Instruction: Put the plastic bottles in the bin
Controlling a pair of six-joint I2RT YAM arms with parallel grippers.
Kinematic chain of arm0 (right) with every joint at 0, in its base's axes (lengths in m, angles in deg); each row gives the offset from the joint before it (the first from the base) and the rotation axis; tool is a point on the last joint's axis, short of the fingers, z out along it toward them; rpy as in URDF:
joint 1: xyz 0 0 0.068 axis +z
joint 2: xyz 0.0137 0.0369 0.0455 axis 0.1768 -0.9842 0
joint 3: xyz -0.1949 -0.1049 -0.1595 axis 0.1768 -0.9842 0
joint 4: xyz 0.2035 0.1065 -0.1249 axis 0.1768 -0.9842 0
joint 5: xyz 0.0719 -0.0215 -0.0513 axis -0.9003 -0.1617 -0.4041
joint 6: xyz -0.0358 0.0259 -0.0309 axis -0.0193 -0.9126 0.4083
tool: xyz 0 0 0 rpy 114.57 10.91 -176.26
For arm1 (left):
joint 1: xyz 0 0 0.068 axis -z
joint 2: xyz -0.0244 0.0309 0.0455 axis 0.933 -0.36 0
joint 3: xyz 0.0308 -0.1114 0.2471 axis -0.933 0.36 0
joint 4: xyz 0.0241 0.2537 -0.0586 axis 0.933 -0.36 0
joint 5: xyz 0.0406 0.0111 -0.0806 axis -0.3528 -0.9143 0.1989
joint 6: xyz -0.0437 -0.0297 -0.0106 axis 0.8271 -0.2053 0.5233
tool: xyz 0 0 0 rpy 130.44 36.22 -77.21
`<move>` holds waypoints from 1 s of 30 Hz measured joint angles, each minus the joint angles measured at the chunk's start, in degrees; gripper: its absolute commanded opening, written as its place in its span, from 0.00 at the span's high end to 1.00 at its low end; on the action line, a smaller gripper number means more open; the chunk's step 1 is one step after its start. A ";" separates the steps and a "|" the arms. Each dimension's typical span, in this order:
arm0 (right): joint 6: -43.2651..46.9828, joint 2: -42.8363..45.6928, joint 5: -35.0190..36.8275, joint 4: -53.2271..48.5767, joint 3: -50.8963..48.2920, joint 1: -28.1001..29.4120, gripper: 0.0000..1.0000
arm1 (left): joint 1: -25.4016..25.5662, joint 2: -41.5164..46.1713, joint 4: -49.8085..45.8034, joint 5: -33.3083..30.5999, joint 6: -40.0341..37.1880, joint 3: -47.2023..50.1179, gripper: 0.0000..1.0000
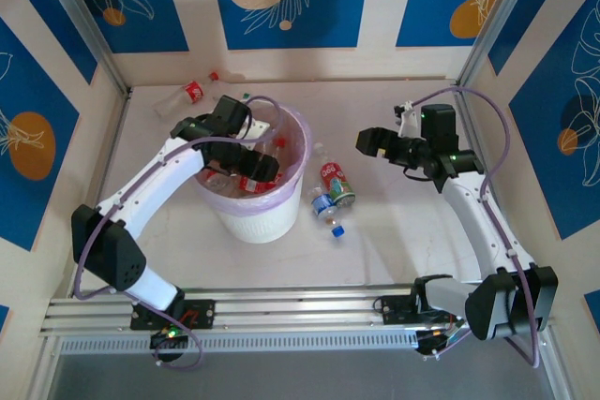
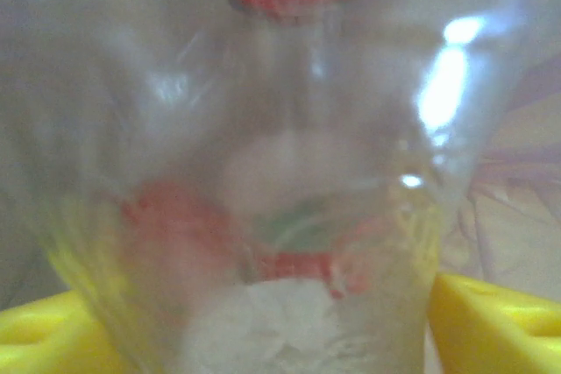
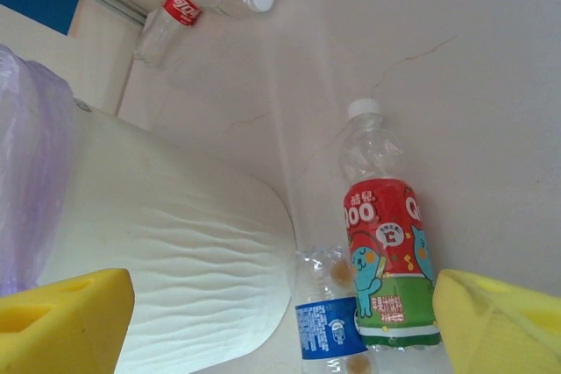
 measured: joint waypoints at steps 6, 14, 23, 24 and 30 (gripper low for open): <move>0.57 -1.09 3.32 -1.25 -0.70 1.90 0.11 | 0.02 0.09 0.33 0.00 0.20 -0.11 0.01; 1.70 -6.67 11.98 -3.37 -0.70 7.58 0.11 | 0.00 2.84 -1.18 -0.68 0.22 -2.71 0.00; 2.78 -18.25 19.41 -4.31 -0.26 13.40 0.21 | 0.02 8.28 -3.58 -2.73 0.24 -8.90 0.00; 2.80 -19.50 20.06 -4.26 -0.13 13.90 0.22 | 0.02 8.87 -3.65 -3.13 0.28 -9.07 0.00; 2.64 -25.18 22.40 -3.74 0.63 15.21 0.26 | 0.02 13.46 -0.83 -3.65 3.67 -6.23 0.00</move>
